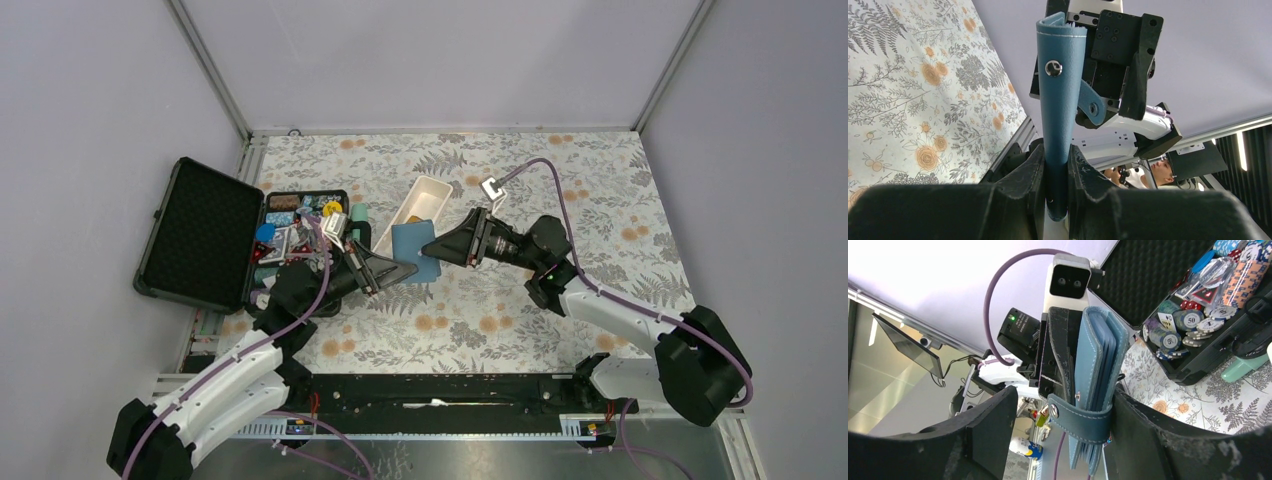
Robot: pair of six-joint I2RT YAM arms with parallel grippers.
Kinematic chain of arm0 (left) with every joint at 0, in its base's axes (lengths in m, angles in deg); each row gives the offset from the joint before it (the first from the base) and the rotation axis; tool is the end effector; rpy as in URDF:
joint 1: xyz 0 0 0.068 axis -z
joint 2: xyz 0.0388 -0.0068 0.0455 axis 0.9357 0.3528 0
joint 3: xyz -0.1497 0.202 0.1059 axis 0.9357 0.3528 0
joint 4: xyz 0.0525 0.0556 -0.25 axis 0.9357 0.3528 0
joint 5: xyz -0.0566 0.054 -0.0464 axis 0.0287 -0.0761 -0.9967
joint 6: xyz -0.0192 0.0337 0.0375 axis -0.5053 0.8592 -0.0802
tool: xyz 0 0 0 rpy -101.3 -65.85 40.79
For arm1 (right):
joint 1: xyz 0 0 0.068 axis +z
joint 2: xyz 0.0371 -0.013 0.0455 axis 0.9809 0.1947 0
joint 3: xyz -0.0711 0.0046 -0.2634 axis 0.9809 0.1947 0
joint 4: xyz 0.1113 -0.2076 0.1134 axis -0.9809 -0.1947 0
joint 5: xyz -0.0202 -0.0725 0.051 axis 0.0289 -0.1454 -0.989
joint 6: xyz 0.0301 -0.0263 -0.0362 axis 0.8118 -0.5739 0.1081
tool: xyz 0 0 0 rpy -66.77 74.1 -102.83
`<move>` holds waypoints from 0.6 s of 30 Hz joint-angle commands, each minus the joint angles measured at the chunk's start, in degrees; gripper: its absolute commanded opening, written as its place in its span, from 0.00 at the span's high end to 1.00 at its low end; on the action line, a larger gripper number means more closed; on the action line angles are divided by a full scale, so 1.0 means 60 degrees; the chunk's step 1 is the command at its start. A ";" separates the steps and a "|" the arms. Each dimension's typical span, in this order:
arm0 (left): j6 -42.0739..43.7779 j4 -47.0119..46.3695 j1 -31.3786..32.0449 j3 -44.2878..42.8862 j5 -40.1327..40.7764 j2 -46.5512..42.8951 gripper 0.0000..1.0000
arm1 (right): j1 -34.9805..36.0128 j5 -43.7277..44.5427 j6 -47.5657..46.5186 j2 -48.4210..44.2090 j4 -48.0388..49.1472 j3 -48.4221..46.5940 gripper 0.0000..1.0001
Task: Put the credit cards into the card holder
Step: Close the card holder at the center of the board.
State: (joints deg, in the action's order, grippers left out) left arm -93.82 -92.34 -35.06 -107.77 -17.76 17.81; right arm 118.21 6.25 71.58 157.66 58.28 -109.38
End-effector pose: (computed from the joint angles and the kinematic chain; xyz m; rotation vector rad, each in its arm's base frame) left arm 0.1369 -0.1134 0.2674 -0.0868 1.7565 -1.7729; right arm 0.1939 0.1870 0.3039 -0.3642 1.5480 1.8626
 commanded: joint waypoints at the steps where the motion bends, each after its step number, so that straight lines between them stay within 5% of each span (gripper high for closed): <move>1: -0.0002 0.0474 -0.0218 0.0192 0.0430 -0.0155 1.00 | -0.0359 -0.0088 0.0381 -0.0552 0.1646 -0.0096 0.28; 18: -0.0117 0.0261 -0.0274 0.0173 0.0220 -0.0288 1.00 | -0.0656 -0.0815 0.0913 -0.0341 0.2538 0.0489 0.38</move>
State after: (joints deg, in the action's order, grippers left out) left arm -94.62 -91.44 -35.78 -107.46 -18.44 16.54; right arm 114.59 5.09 75.09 156.43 64.70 -105.71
